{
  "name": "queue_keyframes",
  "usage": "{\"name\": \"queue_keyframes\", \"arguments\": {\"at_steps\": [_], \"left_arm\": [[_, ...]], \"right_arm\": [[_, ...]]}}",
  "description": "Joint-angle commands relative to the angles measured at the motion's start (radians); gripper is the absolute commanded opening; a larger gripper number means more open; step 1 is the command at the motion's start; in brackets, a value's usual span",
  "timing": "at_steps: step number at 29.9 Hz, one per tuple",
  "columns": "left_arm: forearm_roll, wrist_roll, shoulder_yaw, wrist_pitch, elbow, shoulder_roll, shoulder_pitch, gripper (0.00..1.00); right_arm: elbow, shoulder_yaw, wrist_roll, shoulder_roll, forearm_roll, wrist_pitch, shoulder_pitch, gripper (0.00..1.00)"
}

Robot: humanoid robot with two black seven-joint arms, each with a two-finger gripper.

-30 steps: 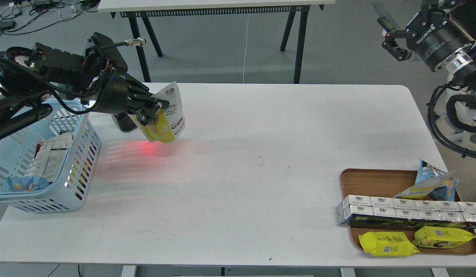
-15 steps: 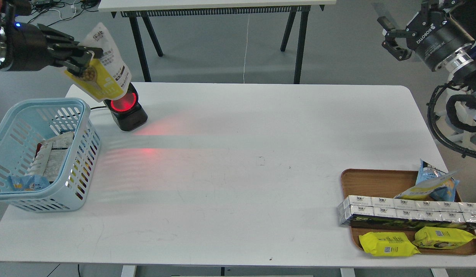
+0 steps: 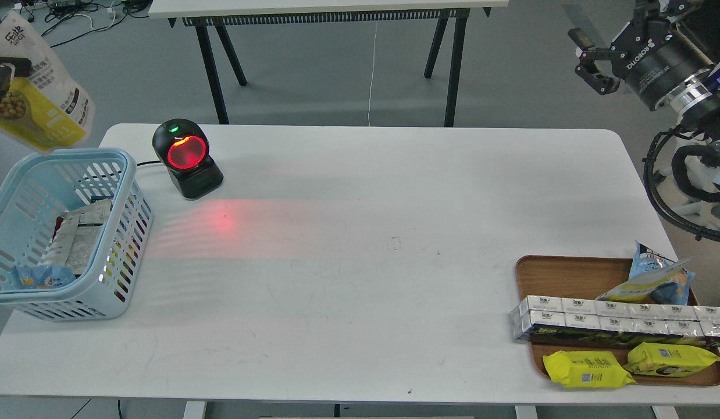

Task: Scan snack and place in basket
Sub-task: 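Lower the yellow bag into the blue basket and open the left gripper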

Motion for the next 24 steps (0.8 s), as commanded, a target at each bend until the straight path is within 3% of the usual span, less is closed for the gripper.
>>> {"name": "queue_keyframes", "arguments": {"at_steps": [1, 8, 22, 24], "left_arm": [[0.000, 0.000, 0.002, -0.002, -0.026, 0.022, 0.037, 0.00], [0.000, 0.000, 0.002, -0.003, -0.006, -0.044, 0.130, 0.00], [0.003, 0.000, 0.000, 0.012, 0.174, -0.190, 0.244, 0.00], [0.003, 0.000, 0.000, 0.010, 0.175, -0.190, 0.244, 0.05]], "right_arm": [[0.000, 0.000, 0.000, 0.000, 0.000, 0.000, 0.000, 1.00], [0.000, 0.004, 0.000, -0.002, 0.000, 0.000, 0.000, 1.00], [0.002, 0.004, 0.000, -0.008, 0.000, 0.000, -0.008, 1.00], [0.002, 0.004, 0.000, -0.009, 0.000, 0.000, -0.008, 1.00]]}}
